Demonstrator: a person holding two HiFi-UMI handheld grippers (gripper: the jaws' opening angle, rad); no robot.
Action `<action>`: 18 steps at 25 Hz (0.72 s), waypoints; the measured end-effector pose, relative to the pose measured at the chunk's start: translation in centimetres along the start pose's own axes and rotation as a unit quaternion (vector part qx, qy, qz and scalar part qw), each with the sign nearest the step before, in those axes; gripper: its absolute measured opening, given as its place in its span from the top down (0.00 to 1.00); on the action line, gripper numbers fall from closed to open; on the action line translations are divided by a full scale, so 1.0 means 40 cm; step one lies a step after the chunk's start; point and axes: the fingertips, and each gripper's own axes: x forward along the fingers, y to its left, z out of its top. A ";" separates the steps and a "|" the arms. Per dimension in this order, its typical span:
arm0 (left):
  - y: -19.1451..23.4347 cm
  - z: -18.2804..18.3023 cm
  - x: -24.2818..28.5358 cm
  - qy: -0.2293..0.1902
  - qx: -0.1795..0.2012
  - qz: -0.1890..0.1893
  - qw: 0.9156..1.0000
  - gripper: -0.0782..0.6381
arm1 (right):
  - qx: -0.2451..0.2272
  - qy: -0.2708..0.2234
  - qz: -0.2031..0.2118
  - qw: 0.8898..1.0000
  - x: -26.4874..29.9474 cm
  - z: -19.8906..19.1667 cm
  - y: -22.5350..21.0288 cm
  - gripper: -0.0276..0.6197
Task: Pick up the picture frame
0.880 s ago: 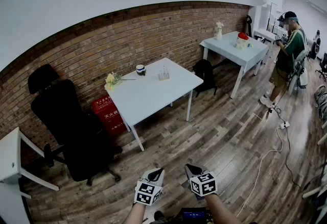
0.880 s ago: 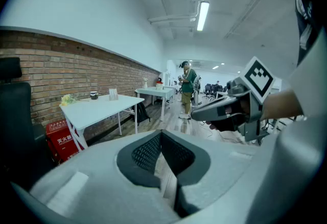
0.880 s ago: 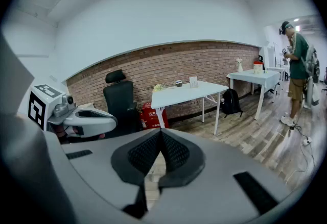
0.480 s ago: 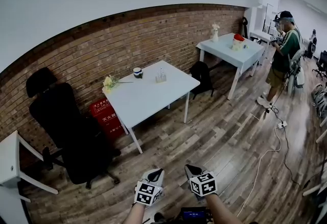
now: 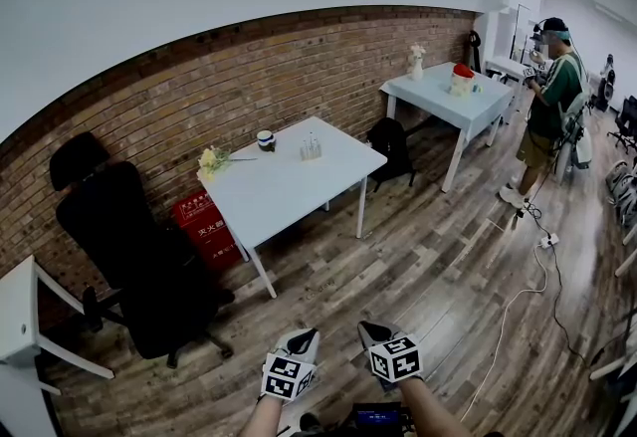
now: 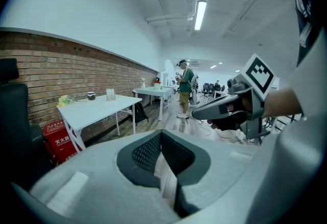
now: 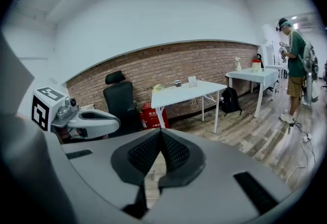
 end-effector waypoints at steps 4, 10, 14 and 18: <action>-0.009 -0.002 0.010 0.004 0.003 0.000 1.000 0.87 | 0.000 0.001 0.002 1.000 -0.004 -0.003 -0.008 0.95; -0.026 0.000 0.025 0.008 0.007 -0.003 1.000 0.87 | 0.001 0.001 0.004 1.000 -0.010 -0.005 -0.027 0.95; -0.033 0.006 0.039 0.010 0.008 0.001 1.000 0.87 | 0.002 0.002 0.007 1.000 -0.011 -0.008 -0.046 0.95; -0.046 0.016 0.055 0.007 0.006 0.006 1.000 0.87 | 0.000 0.001 0.011 1.000 -0.016 -0.006 -0.065 0.95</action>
